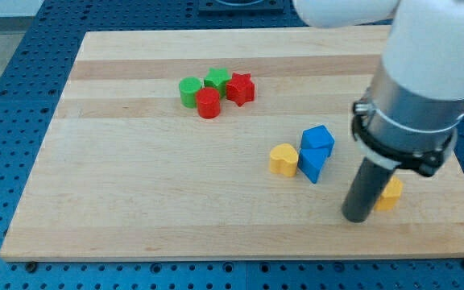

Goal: Keep blue triangle in between yellow blocks

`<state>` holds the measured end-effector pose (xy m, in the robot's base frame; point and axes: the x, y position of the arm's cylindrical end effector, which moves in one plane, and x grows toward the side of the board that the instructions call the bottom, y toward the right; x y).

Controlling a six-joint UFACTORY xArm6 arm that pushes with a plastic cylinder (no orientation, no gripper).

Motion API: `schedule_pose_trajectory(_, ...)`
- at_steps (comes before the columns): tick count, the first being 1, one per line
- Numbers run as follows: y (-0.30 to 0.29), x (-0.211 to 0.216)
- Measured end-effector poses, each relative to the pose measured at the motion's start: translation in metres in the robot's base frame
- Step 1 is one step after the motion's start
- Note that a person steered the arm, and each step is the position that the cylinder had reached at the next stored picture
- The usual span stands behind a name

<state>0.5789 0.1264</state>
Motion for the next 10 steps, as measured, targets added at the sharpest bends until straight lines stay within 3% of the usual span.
schedule_pose_trajectory(1,-0.068,0.014)
schedule_pose_trajectory(2,-0.128,-0.014)
schedule_pose_trajectory(3,-0.142,-0.051)
schedule_pose_trajectory(6,-0.104,-0.116)
schedule_pose_trajectory(10,0.007,-0.056)
